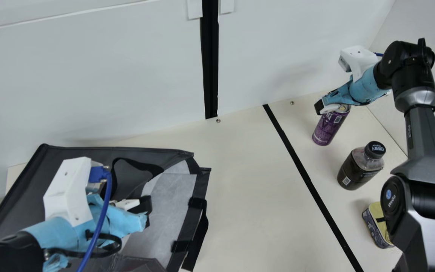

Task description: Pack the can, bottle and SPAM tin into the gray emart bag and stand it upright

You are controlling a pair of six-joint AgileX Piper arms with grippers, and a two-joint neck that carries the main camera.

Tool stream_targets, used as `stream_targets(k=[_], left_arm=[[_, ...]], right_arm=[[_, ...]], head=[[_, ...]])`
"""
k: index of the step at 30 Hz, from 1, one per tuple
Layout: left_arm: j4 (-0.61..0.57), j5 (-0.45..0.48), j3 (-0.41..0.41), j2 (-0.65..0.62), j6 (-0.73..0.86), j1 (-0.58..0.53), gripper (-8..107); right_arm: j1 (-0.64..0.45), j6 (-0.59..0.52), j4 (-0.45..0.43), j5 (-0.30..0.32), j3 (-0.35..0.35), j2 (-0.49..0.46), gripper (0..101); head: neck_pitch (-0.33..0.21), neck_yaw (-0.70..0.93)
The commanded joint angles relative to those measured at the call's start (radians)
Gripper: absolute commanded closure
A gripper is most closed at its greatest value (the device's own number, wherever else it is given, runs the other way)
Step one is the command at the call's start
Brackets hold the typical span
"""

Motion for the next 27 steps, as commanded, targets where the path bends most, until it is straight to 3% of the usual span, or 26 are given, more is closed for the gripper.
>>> stream_targets(k=[1, 6, 20, 27], left_arm=[[0.0, 0.0, 0.0, 0.0, 0.0, 0.0, 107], [0.0, 0.0, 0.0, 0.0, 0.0, 0.0, 107], [0.0, 0.0, 0.0, 0.0, 0.0, 0.0, 107], [0.0, 0.0, 0.0, 0.0, 0.0, 0.0, 107]], right_arm=[[0.0, -0.001, -0.005, 0.002, -0.006, 0.01, 6], [-0.002, -0.002, -0.009, 0.002, -0.018, 0.037, 6], [-0.001, -0.02, 0.002, 0.002, -0.031, 0.072, 100], [0.001, -0.045, 0.016, 0.002, -0.044, 0.068, 101]], head=[[-0.023, -0.001], [-0.023, -0.001], [-0.023, -0.001], [-0.023, -0.001]])
